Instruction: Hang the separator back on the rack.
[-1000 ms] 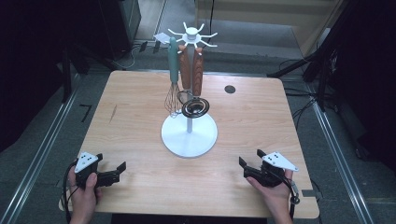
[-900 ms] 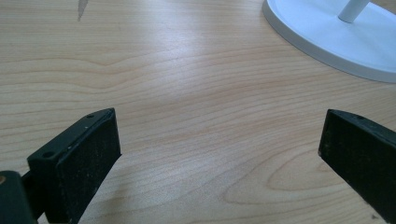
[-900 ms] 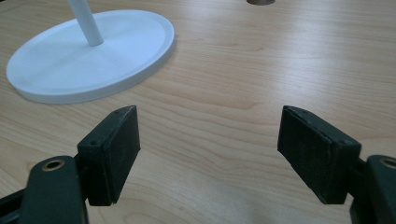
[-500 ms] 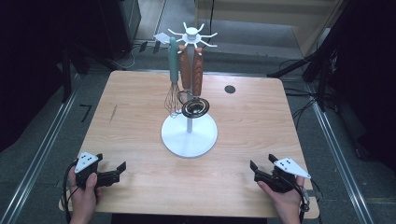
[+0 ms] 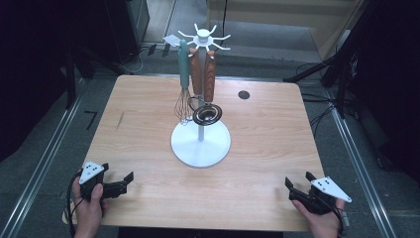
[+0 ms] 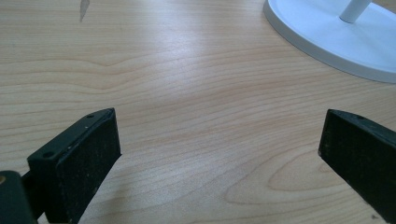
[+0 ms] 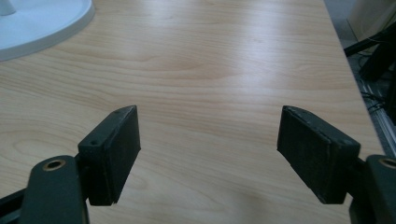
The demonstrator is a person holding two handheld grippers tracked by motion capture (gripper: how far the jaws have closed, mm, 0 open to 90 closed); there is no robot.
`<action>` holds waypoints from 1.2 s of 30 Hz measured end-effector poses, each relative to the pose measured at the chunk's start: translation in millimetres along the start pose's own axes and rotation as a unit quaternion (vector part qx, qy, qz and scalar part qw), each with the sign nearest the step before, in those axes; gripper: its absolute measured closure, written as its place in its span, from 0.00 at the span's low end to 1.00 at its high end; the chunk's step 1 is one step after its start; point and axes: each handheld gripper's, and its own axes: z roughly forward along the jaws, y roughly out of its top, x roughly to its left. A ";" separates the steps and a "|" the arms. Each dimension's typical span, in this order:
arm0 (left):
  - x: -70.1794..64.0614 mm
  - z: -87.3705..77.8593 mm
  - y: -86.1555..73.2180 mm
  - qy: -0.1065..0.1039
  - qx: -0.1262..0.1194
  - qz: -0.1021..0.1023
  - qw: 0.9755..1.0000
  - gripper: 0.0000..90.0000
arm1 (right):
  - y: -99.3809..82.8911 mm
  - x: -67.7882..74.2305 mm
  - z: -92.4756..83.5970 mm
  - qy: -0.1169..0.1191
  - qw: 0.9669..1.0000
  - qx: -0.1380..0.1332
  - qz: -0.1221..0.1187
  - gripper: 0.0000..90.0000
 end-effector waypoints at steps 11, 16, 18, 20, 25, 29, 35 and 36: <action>0.1 0.0 0.0 0.000 0.000 -0.002 1.000 0.00 | -10.8 -33.4 -13.5 -0.026 0.999 -0.015 0.013 0.25; 0.3 0.2 0.1 -0.001 0.000 -0.004 1.000 0.00 | -13.7 -44.0 -15.1 -0.033 0.999 -0.014 0.025 0.26; 0.6 0.1 0.2 -0.002 0.002 -0.004 1.000 0.00 | -14.3 -47.3 -16.1 -0.033 0.999 -0.016 0.029 0.26; 0.8 0.2 0.2 -0.002 0.001 -0.005 1.000 0.00 | -14.5 -49.6 -16.6 -0.036 0.999 -0.017 0.031 0.26; 1.0 0.3 0.2 -0.002 0.002 -0.005 1.000 0.00 | -14.4 -50.1 -16.4 -0.035 0.999 -0.014 0.036 0.26; 1.1 0.5 0.4 -0.002 0.003 -0.005 1.000 0.00 | -14.0 -50.3 -15.5 -0.034 0.999 -0.009 0.034 0.25; 1.3 0.7 0.5 -0.003 0.005 -0.006 1.000 0.00 | -13.7 -52.3 -14.7 -0.034 0.998 -0.005 0.044 0.24; 1.4 0.8 0.5 -0.003 0.005 -0.006 1.000 0.00 | -13.6 -52.1 -14.7 -0.034 0.998 -0.004 0.045 0.24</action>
